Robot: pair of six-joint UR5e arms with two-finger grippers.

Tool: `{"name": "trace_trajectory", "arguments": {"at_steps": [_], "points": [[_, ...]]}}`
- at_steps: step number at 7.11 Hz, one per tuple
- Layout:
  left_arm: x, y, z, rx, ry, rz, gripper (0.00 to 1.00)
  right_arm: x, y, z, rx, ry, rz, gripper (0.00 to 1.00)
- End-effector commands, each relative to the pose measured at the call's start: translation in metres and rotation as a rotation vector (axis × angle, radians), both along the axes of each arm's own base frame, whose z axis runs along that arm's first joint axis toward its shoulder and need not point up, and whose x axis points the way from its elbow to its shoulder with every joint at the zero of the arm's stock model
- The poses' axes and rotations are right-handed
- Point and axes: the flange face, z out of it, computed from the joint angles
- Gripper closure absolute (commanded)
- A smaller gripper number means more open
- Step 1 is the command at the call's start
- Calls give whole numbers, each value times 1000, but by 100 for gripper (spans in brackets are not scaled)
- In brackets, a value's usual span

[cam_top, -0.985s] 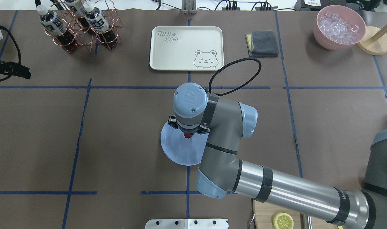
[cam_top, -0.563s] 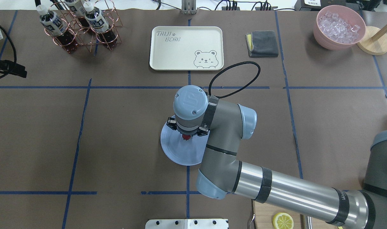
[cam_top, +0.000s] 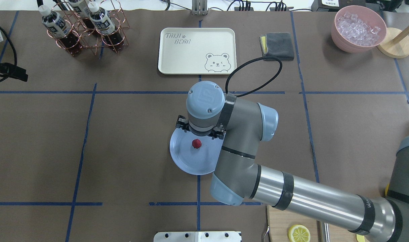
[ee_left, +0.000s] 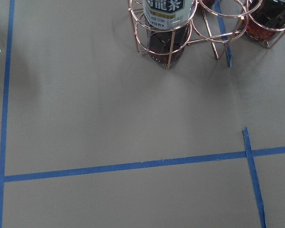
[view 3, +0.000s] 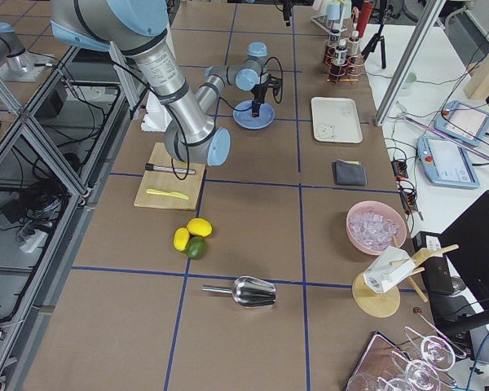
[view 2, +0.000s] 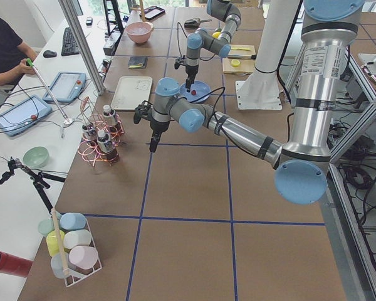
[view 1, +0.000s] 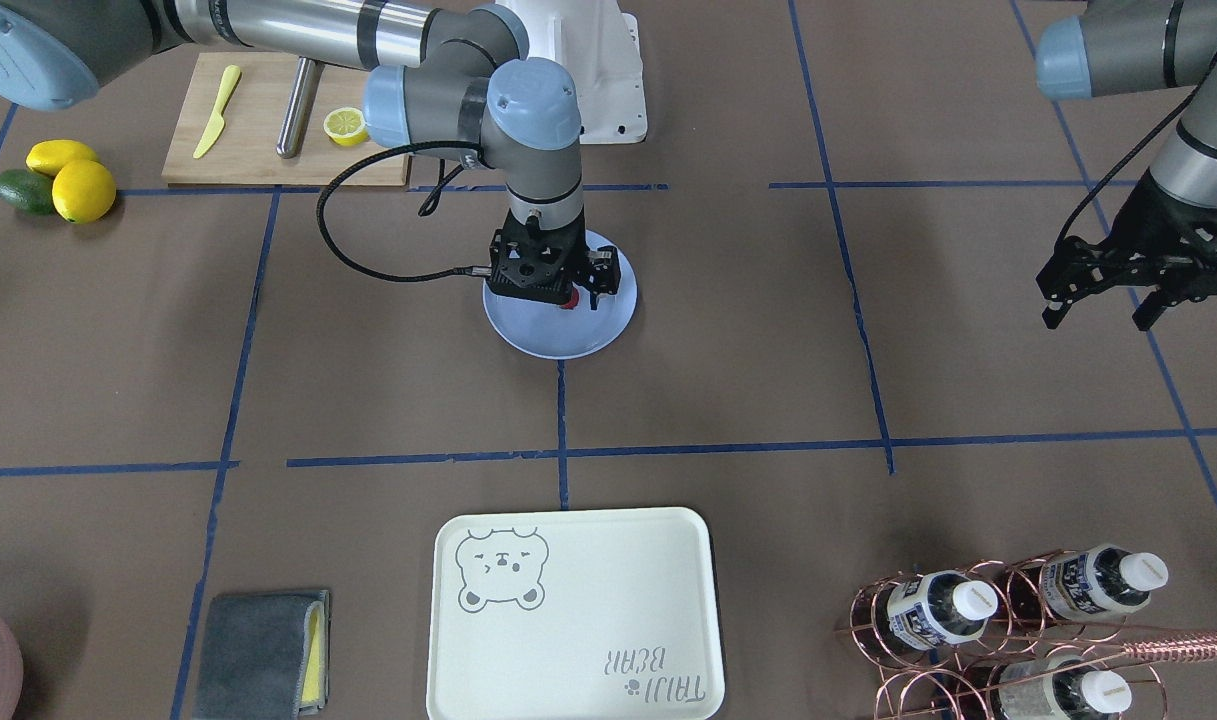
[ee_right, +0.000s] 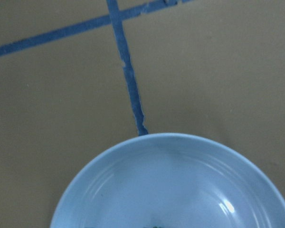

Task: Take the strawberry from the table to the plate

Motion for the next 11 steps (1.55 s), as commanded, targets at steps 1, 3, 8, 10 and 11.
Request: {"name": "trace_trajectory", "arguments": {"at_steps": [1, 3, 8, 10, 11], "points": [[-16, -3, 1, 16, 11, 46, 0, 110, -41, -24, 13, -9, 39, 0], [-55, -11, 19, 57, -9, 115, 0, 237, -75, 36, 112, 13, -53, 0], [-163, -18, 90, 11, -30, 238, 0, 510, -111, 246, 319, 103, -346, 0], [-178, -1, 129, -13, -43, 271, 0, 587, -68, 341, 349, 124, -457, 0], [-182, 8, 144, -38, -40, 268, 0, 618, -49, 389, 337, 66, -477, 0]]}}
